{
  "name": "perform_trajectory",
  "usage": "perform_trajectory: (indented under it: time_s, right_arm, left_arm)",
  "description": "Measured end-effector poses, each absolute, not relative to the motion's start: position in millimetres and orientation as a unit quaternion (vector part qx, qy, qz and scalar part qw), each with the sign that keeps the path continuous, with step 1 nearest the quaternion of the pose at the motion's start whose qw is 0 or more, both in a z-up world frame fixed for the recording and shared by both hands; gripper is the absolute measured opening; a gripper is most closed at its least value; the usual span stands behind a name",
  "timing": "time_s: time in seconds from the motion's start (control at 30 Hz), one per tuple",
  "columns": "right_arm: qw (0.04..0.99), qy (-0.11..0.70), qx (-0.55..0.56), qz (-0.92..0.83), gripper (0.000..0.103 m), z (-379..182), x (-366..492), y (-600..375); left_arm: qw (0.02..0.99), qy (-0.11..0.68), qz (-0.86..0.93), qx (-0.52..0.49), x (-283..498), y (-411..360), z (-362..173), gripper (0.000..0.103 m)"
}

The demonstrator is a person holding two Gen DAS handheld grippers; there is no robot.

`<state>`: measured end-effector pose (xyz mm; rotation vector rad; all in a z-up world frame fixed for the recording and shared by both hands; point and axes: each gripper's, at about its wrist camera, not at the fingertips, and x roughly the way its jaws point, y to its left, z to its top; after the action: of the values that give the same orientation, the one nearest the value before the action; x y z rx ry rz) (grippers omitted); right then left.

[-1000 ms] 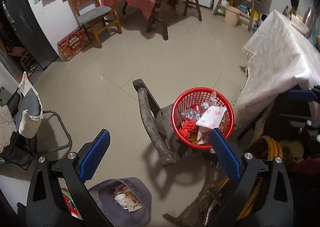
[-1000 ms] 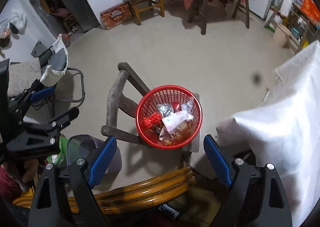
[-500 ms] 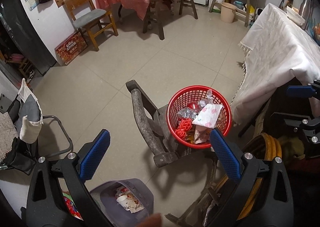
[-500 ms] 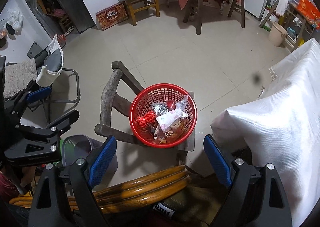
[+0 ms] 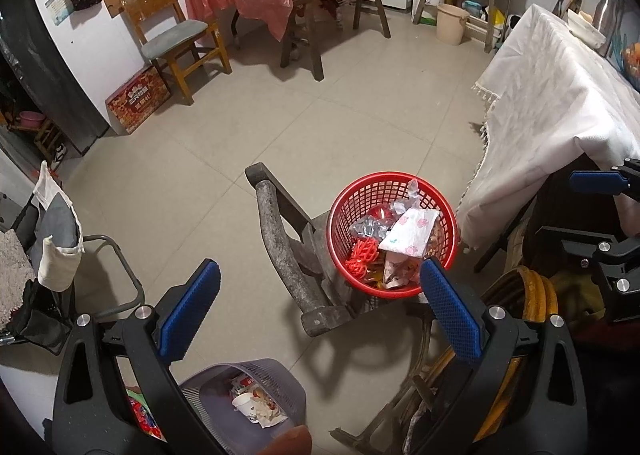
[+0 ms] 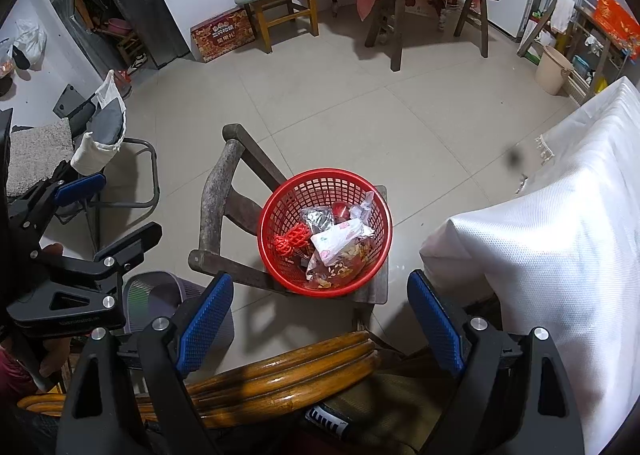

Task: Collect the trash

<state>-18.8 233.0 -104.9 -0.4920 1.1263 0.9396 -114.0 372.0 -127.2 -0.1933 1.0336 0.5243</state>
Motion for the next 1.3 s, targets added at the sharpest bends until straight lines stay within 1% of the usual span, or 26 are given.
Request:
perform_trajectory:
  time_s: [1.3]
  right_arm:
    - [0.717,0.507,-0.222,0.423,0.087,-100.5,-16.6,230.7]
  left_arm:
    - [0.834,0.494,0.229,-0.091,-105.9,370.5,-130.3,0.096]
